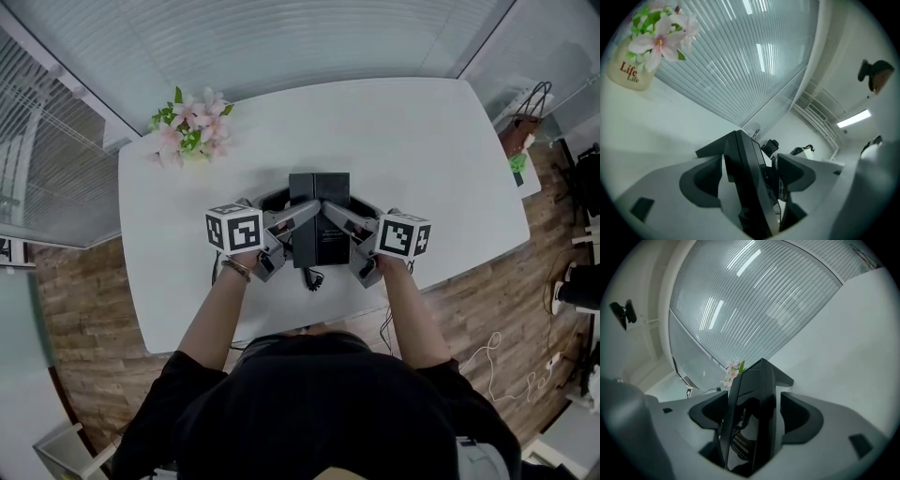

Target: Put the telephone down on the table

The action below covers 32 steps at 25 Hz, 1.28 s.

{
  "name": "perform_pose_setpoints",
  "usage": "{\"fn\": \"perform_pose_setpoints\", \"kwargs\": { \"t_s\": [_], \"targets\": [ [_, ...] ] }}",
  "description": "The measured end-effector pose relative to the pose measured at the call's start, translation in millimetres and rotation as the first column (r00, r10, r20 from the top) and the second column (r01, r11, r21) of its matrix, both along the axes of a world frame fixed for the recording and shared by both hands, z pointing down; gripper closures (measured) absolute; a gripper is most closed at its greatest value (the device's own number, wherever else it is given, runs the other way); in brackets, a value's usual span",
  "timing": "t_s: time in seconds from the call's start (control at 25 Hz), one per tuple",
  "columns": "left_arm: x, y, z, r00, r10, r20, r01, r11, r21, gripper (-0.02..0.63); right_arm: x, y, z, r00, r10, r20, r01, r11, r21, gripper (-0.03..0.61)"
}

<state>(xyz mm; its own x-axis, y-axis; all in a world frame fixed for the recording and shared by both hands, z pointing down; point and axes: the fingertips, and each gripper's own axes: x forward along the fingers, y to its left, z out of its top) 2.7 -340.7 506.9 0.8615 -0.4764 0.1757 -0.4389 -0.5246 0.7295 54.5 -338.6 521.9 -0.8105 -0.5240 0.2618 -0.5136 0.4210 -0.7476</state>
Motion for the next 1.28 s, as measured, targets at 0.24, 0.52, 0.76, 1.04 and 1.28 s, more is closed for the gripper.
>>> {"fn": "perform_pose_setpoints", "kwargs": {
  "t_s": [0.24, 0.52, 0.76, 1.04, 1.28],
  "targets": [
    [-20.0, 2.3, -24.0, 0.991, -0.111, 0.073, 0.1, 0.985, 0.144, 0.247, 6.6, -1.9, -19.0, 0.999, 0.039, -0.013, -0.038, 0.997, 0.063, 0.242],
    [-43.2, 1.6, -71.0, 0.949, -0.27, 0.161, 0.194, 0.907, 0.375, 0.247, 11.0, -3.7, -58.7, 0.992, 0.095, -0.087, -0.074, 0.972, 0.221, 0.244],
    [-43.6, 8.2, -102.8, 0.92, -0.349, 0.181, 0.218, 0.836, 0.503, 0.249, 7.6, -2.8, -106.8, 0.983, 0.152, -0.101, -0.097, 0.906, 0.412, 0.265],
    [-41.8, 15.4, -141.8, 0.907, -0.391, 0.157, 0.227, 0.768, 0.598, 0.249, 4.2, 7.4, -148.6, 0.971, 0.196, -0.135, -0.084, 0.814, 0.574, 0.291],
    [-39.6, 20.6, -160.5, 0.901, -0.405, 0.152, 0.218, 0.728, 0.65, 0.25, 2.4, 13.5, -179.0, 0.951, 0.259, -0.17, -0.08, 0.736, 0.672, 0.316]
  ]
}}
